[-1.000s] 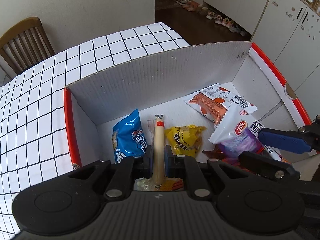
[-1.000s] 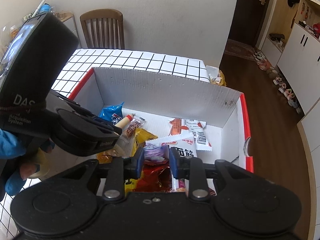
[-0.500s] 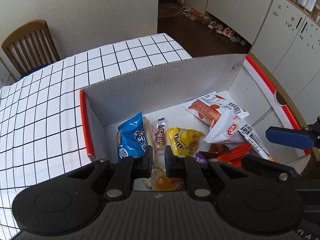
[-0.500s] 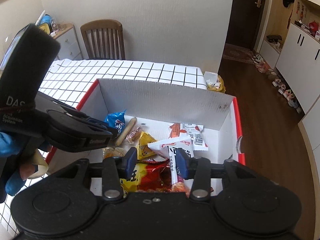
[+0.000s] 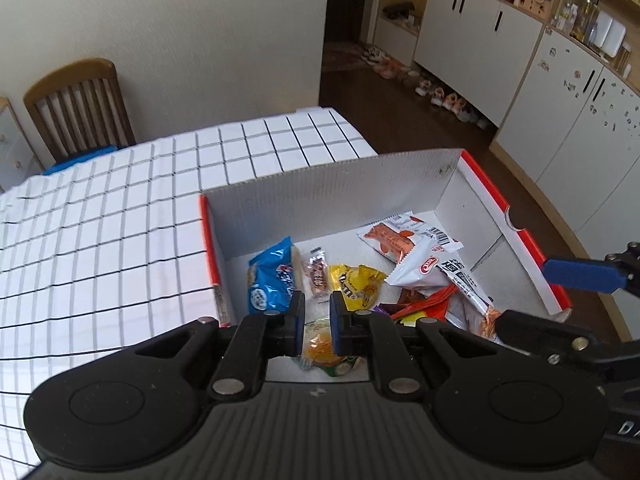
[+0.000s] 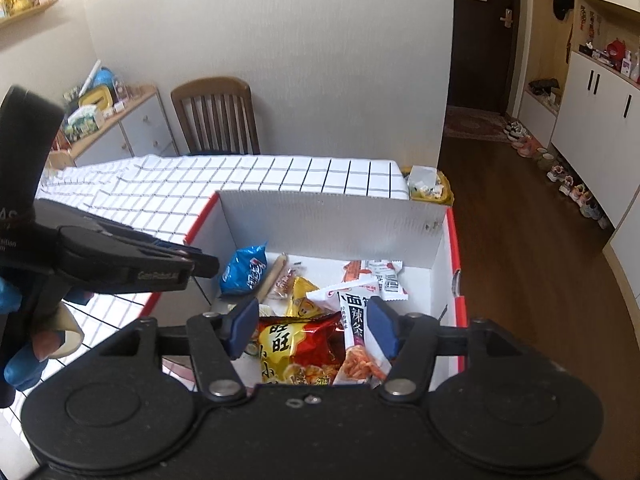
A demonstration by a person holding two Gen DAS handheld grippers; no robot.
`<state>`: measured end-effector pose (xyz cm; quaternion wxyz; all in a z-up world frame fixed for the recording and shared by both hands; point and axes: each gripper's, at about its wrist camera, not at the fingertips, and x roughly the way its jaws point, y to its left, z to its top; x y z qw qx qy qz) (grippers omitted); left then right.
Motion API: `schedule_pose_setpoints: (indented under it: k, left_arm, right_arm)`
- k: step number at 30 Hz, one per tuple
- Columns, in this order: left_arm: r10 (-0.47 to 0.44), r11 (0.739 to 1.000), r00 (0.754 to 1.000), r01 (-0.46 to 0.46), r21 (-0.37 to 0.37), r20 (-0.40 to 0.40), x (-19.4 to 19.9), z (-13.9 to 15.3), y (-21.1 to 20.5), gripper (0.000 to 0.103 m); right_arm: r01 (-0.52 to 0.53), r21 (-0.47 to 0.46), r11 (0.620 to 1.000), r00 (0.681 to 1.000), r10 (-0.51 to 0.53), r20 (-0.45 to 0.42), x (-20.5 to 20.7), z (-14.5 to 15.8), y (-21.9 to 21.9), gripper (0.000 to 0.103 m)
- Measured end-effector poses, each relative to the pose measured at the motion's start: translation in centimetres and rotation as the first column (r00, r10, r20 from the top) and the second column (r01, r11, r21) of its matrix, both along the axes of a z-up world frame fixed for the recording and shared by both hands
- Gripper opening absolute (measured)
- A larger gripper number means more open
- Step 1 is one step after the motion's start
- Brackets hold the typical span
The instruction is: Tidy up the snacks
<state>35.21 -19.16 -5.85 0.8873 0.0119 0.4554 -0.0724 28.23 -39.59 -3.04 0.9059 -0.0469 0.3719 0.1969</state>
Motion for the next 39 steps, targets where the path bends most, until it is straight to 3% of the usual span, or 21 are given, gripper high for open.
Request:
schedule_pose_setpoints:
  k: [7, 18, 20, 23, 24, 25, 32, 34, 39]
  left_arm:
    - [-0.004, 1.0, 0.997, 0.003, 0.016, 0.072, -3.2, 1.9, 0.4, 0.012]
    - [-0.007, 1.0, 0.991, 0.01, -0.021, 0.136, -8.7, 4.5, 1.3, 0.013]
    - [-0.001, 0.999, 0.991, 0.006, -0.039, 0.136, -9.5, 4.7, 1.4, 0.019]
    - [0.017, 0.997, 0.989, -0.005, -0.083, 0.144, -10.9, 5.2, 1.8, 0.051]
    - [0.026, 0.996, 0.987, -0.011, -0.093, 0.156, -11.4, 5.4, 1.9, 0.07]
    - [0.032, 0.995, 0.985, -0.015, -0.097, 0.171, -12.0, 5.5, 2.0, 0.076]
    - [0.024, 0.995, 0.976, -0.003, -0.095, 0.215, -14.9, 6.4, 1.5, 0.077]
    - [0.021, 0.995, 0.975, 0.002, -0.102, 0.219, -15.6, 6.5, 1.4, 0.084]
    - [0.025, 0.995, 0.973, -0.002, -0.099, 0.231, -17.1, 6.5, 1.1, 0.089]
  right_arm:
    - [-0.006, 0.041, 0.999, 0.998, 0.003, 0.059, -2.0, 1.5, -0.9, 0.07]
    - [-0.017, 0.131, 0.991, 0.993, 0.001, 0.118, -5.4, 3.2, -2.2, 0.084]
    - [-0.019, 0.136, 0.99, 0.991, 0.001, 0.13, -6.0, 3.3, -2.4, 0.088]
    - [-0.016, 0.154, 0.988, 0.991, -0.005, 0.137, -6.8, 3.5, -2.7, 0.09]
    - [-0.017, 0.158, 0.987, 0.99, -0.006, 0.141, -7.1, 3.5, -2.7, 0.091]
    - [-0.02, 0.159, 0.987, 0.989, -0.004, 0.149, -7.5, 3.6, -2.8, 0.093]
    - [-0.045, 0.163, 0.986, 0.975, 0.008, 0.22, -10.0, 4.3, -2.7, 0.103]
    - [-0.049, 0.17, 0.984, 0.972, 0.008, 0.233, -10.6, 4.5, -2.8, 0.103]
    - [-0.051, 0.17, 0.984, 0.964, 0.004, 0.264, -11.9, 4.6, -2.8, 0.103]
